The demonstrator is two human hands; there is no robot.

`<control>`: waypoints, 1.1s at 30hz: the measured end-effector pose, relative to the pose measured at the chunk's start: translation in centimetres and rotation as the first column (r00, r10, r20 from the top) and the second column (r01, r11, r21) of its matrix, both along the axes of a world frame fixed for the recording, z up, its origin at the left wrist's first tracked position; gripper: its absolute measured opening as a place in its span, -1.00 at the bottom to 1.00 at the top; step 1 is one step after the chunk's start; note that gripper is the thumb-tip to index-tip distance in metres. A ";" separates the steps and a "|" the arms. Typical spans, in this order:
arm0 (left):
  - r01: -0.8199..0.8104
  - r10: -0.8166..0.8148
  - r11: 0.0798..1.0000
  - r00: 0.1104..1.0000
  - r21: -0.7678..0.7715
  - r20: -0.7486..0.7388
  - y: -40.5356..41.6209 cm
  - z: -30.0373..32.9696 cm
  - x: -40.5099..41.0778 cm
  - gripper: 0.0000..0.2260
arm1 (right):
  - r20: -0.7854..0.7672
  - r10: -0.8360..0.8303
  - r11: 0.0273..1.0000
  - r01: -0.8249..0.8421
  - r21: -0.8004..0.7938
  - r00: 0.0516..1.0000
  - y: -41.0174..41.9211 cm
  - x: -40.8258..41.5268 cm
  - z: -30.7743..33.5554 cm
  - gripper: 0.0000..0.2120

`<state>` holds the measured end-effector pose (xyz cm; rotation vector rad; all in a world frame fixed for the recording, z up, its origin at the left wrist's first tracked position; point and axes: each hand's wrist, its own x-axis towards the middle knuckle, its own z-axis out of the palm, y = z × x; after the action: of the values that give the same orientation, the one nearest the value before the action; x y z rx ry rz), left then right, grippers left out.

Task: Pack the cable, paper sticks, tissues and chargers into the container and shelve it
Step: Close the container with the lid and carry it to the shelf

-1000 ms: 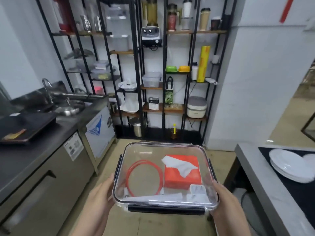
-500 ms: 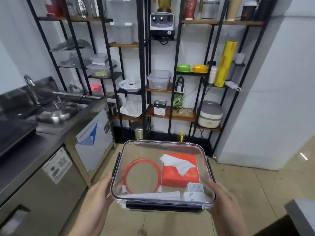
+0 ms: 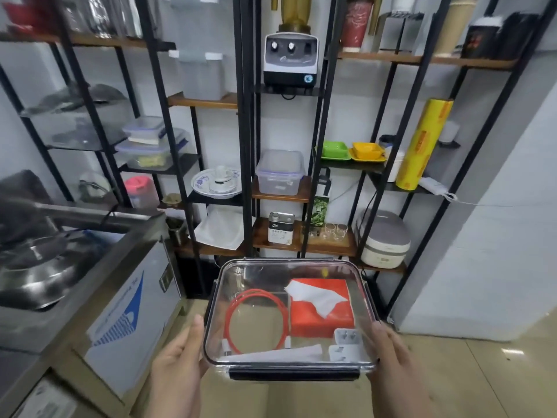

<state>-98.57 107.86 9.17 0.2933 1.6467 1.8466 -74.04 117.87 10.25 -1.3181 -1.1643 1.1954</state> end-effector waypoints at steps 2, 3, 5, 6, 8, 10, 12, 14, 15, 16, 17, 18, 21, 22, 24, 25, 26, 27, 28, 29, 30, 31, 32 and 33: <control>0.001 -0.002 1.000 1.000 0.011 0.021 3.3 -0.4 -2.1 -0.80 | -0.032 -0.124 0.992 0.124 -0.008 0.992 3.1 -2.2 -0.6 -0.88; 0.005 -0.005 1.000 1.000 0.008 0.019 4.9 -1.0 -3.2 -0.79 | -0.030 -0.151 0.989 0.150 -0.015 0.988 4.7 -3.4 -1.1 -0.89; -0.007 0.007 1.000 1.000 -0.007 0.010 8.2 -1.9 -4.9 -0.75 | -0.027 -0.169 0.985 0.168 -0.034 0.985 7.9 -4.9 -2.0 -0.87; -0.013 0.013 1.000 1.000 -0.010 0.006 9.6 -2.3 -5.7 -0.74 | -0.035 -0.169 0.985 0.168 -0.036 0.985 9.4 -5.5 -2.3 -0.86; -0.024 0.024 1.000 1.000 0.015 -0.015 13.1 -2.8 -7.0 -0.75 | -0.045 -0.142 0.990 0.142 -0.015 0.989 12.9 -7.0 -2.6 -0.87; -0.017 0.018 0.999 0.999 0.042 -0.033 17.1 -3.3 -8.2 -0.76 | -0.132 -0.170 0.985 0.165 -0.054 0.976 16.9 -8.5 -3.5 -0.87; 0.010 -0.010 0.997 1.000 0.071 -0.008 20.4 -3.0 -9.3 -0.79 | -0.183 -0.147 0.987 0.134 -0.083 0.972 20.0 -9.9 -3.6 -0.84; 0.040 -0.044 0.992 0.999 0.119 0.031 24.5 -2.8 -11.1 -0.83 | -0.230 -0.124 0.990 0.104 -0.097 0.965 24.3 -11.2 -3.9 -0.85; 0.067 -0.071 0.988 0.997 0.139 0.023 26.9 -3.0 -12.0 -0.84 | -0.254 -0.101 0.993 0.081 -0.089 0.962 26.8 -12.0 -4.1 -0.85; 0.109 -0.112 0.980 0.994 0.169 0.009 28.0 -2.8 -12.6 -0.82 | -0.271 -0.080 0.995 0.061 -0.078 0.959 28.2 -12.2 -4.0 -0.83; 0.140 -0.142 0.971 0.990 0.193 -0.002 29.8 -2.7 -13.2 -0.78 | -0.275 -0.069 0.996 0.051 -0.073 0.959 30.2 -12.7 -4.0 -0.80; 0.160 -0.165 0.962 0.986 0.220 0.002 32.2 -2.9 -14.1 -0.74 | -0.283 -0.043 0.998 0.029 -0.055 0.958 32.9 -13.2 -4.1 -0.74; 0.182 -0.189 0.952 0.982 0.245 0.004 36.0 -3.0 -15.6 -0.64 | -0.284 0.025 1.000 -0.023 0.010 0.958 36.8 -14.5 -3.8 -0.62; 0.172 -0.178 0.951 0.984 0.259 0.000 37.0 -3.1 -16.0 -0.67 | -0.303 0.015 1.000 -0.011 0.016 0.953 37.9 -15.1 -3.7 -0.63; 0.136 -0.141 0.949 0.990 0.283 -0.005 39.2 -3.7 -17.1 -0.74 | -0.323 0.021 1.000 -0.021 0.001 0.946 40.2 -16.0 -3.9 -0.65; 0.141 -0.142 0.944 0.990 0.299 -0.018 40.3 -3.8 -17.6 -0.75 | -0.335 0.049 0.999 -0.051 0.001 0.941 41.3 -16.6 -4.1 -0.67; 0.158 -0.155 0.937 0.987 0.311 -0.037 40.9 -3.5 -17.9 -0.73 | -0.356 0.074 0.997 -0.079 -0.001 0.931 41.9 -16.8 -3.9 -0.69; 0.173 -0.166 0.937 0.985 0.303 -0.049 41.5 -3.3 -18.3 -0.66 | -0.367 0.086 0.996 -0.094 -0.005 0.926 42.5 -17.0 -3.9 -0.73; 0.187 -0.180 0.938 0.982 0.290 -0.052 42.6 -3.4 -19.0 -0.58 | -0.370 0.093 0.995 -0.104 -0.009 0.925 43.7 -17.5 -4.1 -0.74; 0.191 -0.183 0.939 0.982 0.286 -0.054 43.1 -3.1 -19.3 -0.52 | -0.364 0.100 0.994 -0.110 -0.004 0.926 44.2 -17.7 -4.1 -0.73; 0.186 -0.178 0.941 0.983 0.283 -0.055 43.8 -2.9 -19.5 -0.51 | -0.358 0.111 0.993 -0.118 0.003 0.927 44.9 -18.0 -4.2 -0.71; 0.184 -0.172 0.942 0.983 0.280 -0.065 44.6 -2.9 -19.8 -0.56 | -0.345 0.119 0.992 -0.124 0.008 0.931 45.7 -18.4 -4.4 -0.70; 0.176 -0.161 0.941 0.984 0.290 -0.076 45.1 -2.8 -19.9 -0.61 | -0.336 0.131 0.991 -0.133 0.017 0.933 46.2 -18.7 -4.3 -0.70; 0.168 -0.151 0.942 0.985 0.292 -0.079 45.9 -2.7 -20.3 -0.64 | -0.327 0.138 0.990 -0.138 0.023 0.935 46.8 -19.2 -4.4 -0.69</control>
<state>-118.86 153.72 6.50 0.5947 1.3324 1.9733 -93.19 164.71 5.89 -0.9997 -1.0237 1.4543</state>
